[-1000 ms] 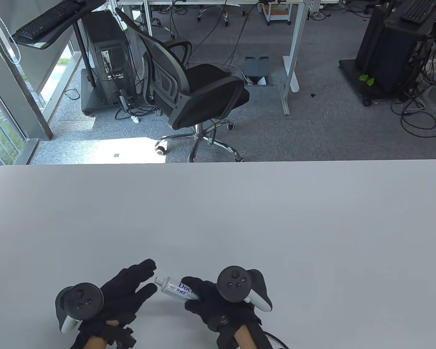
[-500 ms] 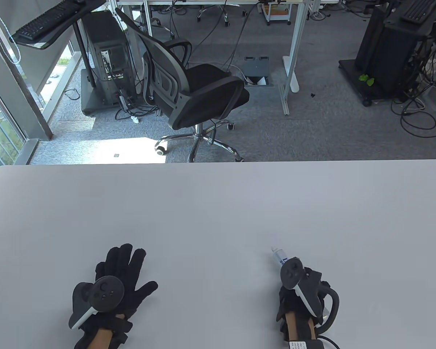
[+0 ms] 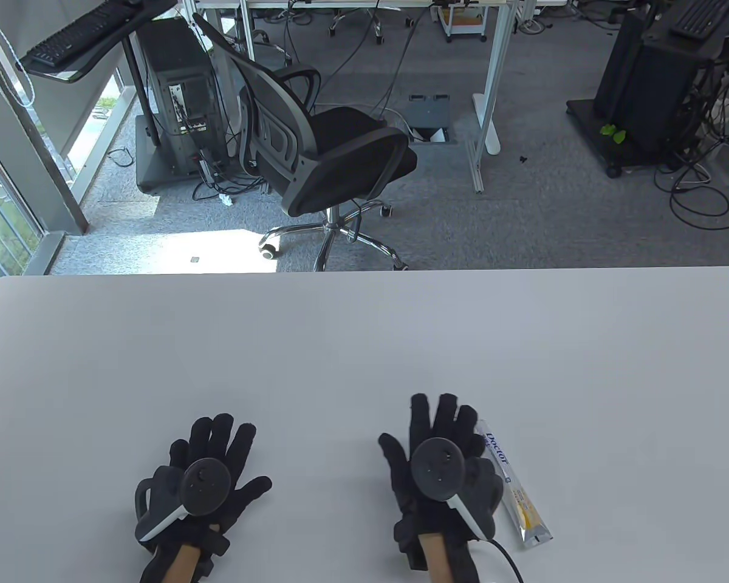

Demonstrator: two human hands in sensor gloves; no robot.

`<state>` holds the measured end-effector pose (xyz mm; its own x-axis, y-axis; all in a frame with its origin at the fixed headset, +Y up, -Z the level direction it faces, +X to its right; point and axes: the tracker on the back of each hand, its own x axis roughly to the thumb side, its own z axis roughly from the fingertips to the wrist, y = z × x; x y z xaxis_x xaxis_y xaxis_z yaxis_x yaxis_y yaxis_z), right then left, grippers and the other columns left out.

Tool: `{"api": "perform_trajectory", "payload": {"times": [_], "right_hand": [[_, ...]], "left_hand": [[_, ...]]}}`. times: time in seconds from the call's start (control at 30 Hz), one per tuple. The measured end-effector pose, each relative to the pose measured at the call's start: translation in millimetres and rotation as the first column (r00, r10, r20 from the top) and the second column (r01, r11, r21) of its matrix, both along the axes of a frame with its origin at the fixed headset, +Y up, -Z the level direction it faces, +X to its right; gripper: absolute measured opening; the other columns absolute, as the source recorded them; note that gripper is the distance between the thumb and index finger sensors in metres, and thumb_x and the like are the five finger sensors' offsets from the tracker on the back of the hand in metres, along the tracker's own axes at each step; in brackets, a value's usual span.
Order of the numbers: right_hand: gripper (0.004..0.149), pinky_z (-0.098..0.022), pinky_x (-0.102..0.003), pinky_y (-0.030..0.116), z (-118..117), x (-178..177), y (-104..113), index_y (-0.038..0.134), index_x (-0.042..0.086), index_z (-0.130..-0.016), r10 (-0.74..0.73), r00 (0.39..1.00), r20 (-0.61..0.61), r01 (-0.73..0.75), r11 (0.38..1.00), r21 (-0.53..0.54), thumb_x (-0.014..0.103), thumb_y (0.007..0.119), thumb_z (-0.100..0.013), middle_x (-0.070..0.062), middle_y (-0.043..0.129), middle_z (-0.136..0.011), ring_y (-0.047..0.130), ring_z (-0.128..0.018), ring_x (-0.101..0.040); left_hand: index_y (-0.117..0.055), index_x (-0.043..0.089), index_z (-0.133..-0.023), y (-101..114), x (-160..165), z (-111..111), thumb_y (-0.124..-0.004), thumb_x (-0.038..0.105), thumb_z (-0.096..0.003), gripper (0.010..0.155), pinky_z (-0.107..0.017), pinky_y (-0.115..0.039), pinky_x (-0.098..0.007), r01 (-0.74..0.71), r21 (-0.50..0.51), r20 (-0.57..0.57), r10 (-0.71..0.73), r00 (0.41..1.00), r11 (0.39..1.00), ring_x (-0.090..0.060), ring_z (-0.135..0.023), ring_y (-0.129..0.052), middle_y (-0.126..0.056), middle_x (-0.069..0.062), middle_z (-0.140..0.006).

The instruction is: Screw tube cap onto toothpaste tube (Screw with left hand)

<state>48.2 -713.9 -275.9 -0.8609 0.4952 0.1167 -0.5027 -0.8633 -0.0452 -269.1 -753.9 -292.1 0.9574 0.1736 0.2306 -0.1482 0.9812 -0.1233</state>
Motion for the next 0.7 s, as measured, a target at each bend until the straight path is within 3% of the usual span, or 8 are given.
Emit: {"api": "perform_trajectory", "payload": {"times": [0.07, 0.13, 0.2, 0.23, 0.43, 0.7], "right_hand": [[0.077, -0.06, -0.076, 0.012, 0, -17, -28, 0.029, 0.019, -0.114, 0.068, 0.997, -0.047, -0.069, 0.997, -0.027, 0.057, 0.054, -0.053, -0.021, 0.01, -0.114, 0.003, -0.099, -0.054], [0.079, -0.059, -0.075, 0.007, -2, -28, -48, 0.018, 0.021, -0.113, 0.22, 0.963, -0.156, -0.248, 0.95, -0.192, 0.06, 0.049, -0.052, -0.019, 0.001, -0.113, -0.005, -0.097, -0.053], [0.079, -0.059, -0.075, 0.009, -2, -33, -58, 0.019, 0.021, -0.113, 0.359, 0.916, -0.177, -0.388, 0.906, -0.168, 0.061, 0.048, -0.051, -0.02, 0.003, -0.113, -0.002, -0.098, -0.053], [0.079, -0.059, -0.075, 0.007, -3, -31, -64, 0.015, 0.022, -0.113, 0.365, 0.91, -0.194, -0.403, 0.889, -0.217, 0.061, 0.047, -0.052, -0.02, -0.001, -0.112, -0.005, -0.097, -0.053], [0.079, -0.059, -0.075, 0.009, 2, -29, -61, 0.019, 0.019, -0.113, 0.27, 0.945, -0.185, -0.307, 0.926, -0.221, 0.058, 0.052, -0.053, -0.022, 0.003, -0.112, -0.002, -0.097, -0.055], [0.078, -0.058, -0.075, 0.009, 5, -38, -59, 0.02, 0.018, -0.113, 0.261, 0.94, -0.222, -0.308, 0.926, -0.219, 0.056, 0.054, -0.054, -0.023, 0.004, -0.111, -0.001, -0.096, -0.056]], "left_hand": [[-0.021, 0.039, -0.12, -3, 2, -1, -0.063, 0.075, -0.0536, 0.086, -0.073, -0.017, -0.066, 0.011, -0.016, 0.004, -0.011, 1.0, 1.0, -0.037, -0.114, -0.01, -0.012, -0.005, -0.125], [-0.02, 0.04, -0.12, -6, 4, -1, -0.062, 0.075, -0.0534, 0.086, -0.073, -0.017, -0.066, 0.023, -0.044, 0.009, -0.022, 1.0, 0.999, -0.037, -0.114, -0.01, -0.011, -0.005, -0.125], [-0.02, 0.04, -0.119, -9, 6, -2, -0.062, 0.076, -0.0532, 0.086, -0.073, -0.017, -0.066, 0.022, -0.056, 0.002, -0.022, 1.0, 0.998, -0.037, -0.114, -0.01, -0.011, -0.005, -0.125], [-0.02, 0.04, -0.119, -10, 6, -2, -0.062, 0.076, -0.0532, 0.086, -0.073, -0.017, -0.066, 0.01, -0.064, -0.003, -0.011, 1.0, 0.998, -0.037, -0.114, -0.01, -0.011, -0.005, -0.125], [-0.019, 0.04, -0.119, -8, 9, 1, -0.062, 0.075, -0.0534, 0.086, -0.073, -0.018, -0.066, 0.037, -0.045, 0.002, -0.037, 0.999, 0.998, -0.037, -0.114, -0.01, -0.011, -0.008, -0.125], [-0.02, 0.04, -0.119, -9, 11, 2, -0.062, 0.074, -0.0536, 0.085, -0.074, -0.018, -0.066, 0.023, -0.062, 0.009, -0.022, 1.0, 0.998, -0.037, -0.114, -0.011, -0.012, -0.008, -0.125]]}}
